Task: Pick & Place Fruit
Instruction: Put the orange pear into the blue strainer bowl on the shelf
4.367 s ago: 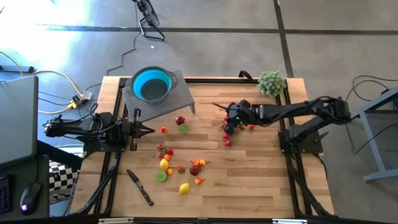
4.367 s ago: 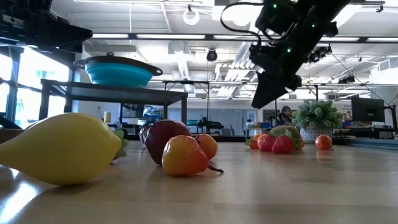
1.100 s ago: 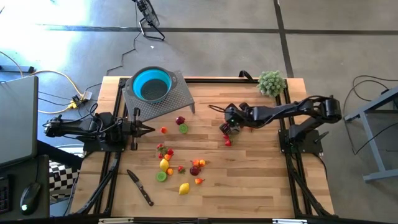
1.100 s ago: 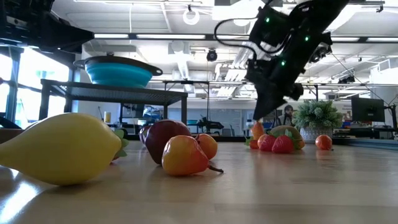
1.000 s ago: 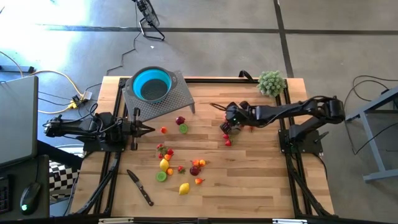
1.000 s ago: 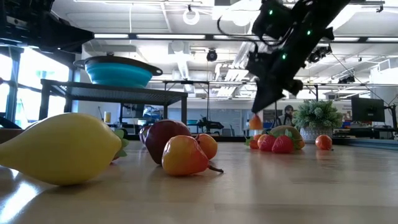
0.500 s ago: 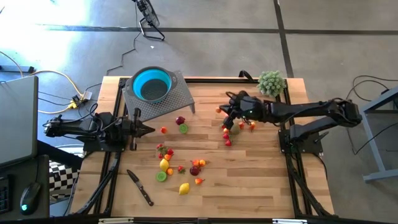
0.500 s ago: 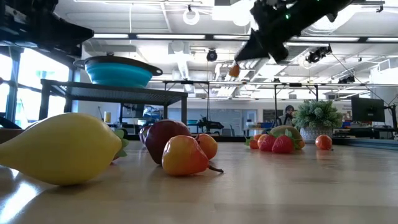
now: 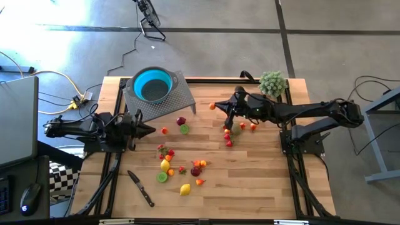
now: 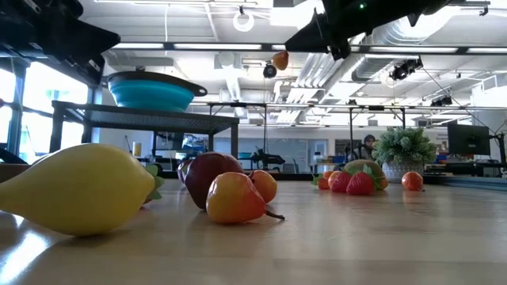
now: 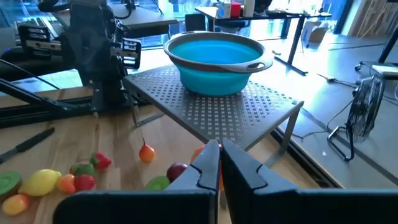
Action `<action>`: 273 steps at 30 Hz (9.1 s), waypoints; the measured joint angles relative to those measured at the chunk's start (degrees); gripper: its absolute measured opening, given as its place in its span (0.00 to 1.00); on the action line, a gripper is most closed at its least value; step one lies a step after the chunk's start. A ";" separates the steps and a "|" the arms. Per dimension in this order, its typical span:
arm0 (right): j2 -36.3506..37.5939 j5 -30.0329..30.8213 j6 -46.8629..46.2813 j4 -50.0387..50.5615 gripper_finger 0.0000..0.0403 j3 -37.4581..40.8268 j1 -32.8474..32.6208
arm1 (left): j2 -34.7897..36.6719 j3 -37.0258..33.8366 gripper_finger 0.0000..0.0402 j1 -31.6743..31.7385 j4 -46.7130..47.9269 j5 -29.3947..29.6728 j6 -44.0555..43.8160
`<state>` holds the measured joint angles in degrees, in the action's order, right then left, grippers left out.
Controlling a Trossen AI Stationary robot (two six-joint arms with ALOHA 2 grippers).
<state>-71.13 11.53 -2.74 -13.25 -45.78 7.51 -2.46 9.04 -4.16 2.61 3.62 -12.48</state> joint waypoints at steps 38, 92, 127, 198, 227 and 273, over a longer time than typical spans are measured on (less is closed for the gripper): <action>0.00 -6.19 1.04 -2.00 0.01 0.04 0.00 | -2.32 -0.02 0.46 0.00 -5.00 4.01 7.97; -18.58 -13.11 1.85 -9.01 0.01 -20.18 -0.25 | -8.48 -0.04 0.46 0.02 -15.99 10.06 7.24; -46.53 -16.17 6.05 -15.74 0.01 -43.23 11.80 | -8.48 0.02 0.46 0.02 -12.94 7.13 7.20; -20.72 -11.52 4.51 11.15 0.01 -19.89 5.11 | -8.49 0.02 0.46 0.00 -8.67 9.62 7.24; 4.55 9.10 -29.22 59.21 0.01 -7.65 1.60 | -8.50 0.02 0.46 0.00 -8.44 9.60 7.22; 4.17 -2.23 -18.61 57.11 0.57 -0.33 1.46 | -8.50 0.02 0.46 0.01 -6.60 9.57 6.15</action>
<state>-66.96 9.29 -21.34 43.86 -46.11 8.97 -10.96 9.06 -4.16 -3.99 13.19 -6.33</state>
